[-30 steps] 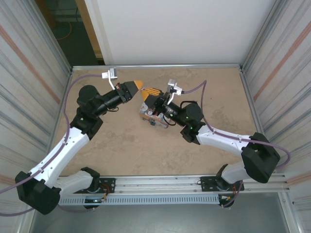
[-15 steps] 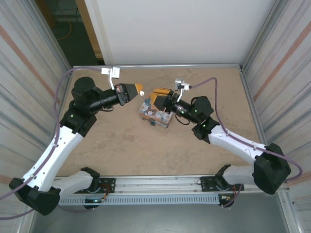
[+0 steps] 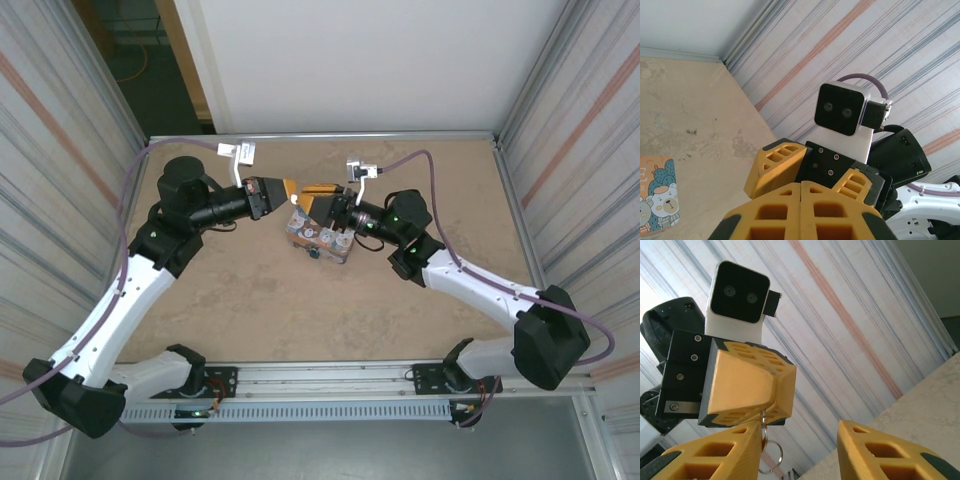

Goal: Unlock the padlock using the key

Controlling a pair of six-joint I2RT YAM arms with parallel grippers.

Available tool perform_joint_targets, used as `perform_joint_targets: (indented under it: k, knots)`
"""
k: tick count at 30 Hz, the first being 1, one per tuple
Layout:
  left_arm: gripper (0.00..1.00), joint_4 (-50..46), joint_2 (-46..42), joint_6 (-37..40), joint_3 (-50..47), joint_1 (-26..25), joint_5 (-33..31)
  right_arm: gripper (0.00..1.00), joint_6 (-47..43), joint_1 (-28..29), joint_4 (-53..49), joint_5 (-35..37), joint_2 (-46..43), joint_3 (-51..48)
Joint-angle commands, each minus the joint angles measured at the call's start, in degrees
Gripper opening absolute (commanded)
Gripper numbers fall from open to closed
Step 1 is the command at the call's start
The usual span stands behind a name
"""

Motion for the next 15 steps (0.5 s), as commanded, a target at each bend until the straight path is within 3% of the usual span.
perform_joint_targets:
  k: [1, 15]
  knots:
    - [0.00, 0.29, 0.06, 1.06, 0.18, 0.34, 0.56, 0.40, 2.18, 0.63, 2.29, -1.70, 0.84, 2.02]
    - [0.00, -0.77, 0.12, 0.62, -0.44, 1.11, -1.08, 0.37, 2.86, 1.73, 1.18, -2.12, 1.00, 1.82]
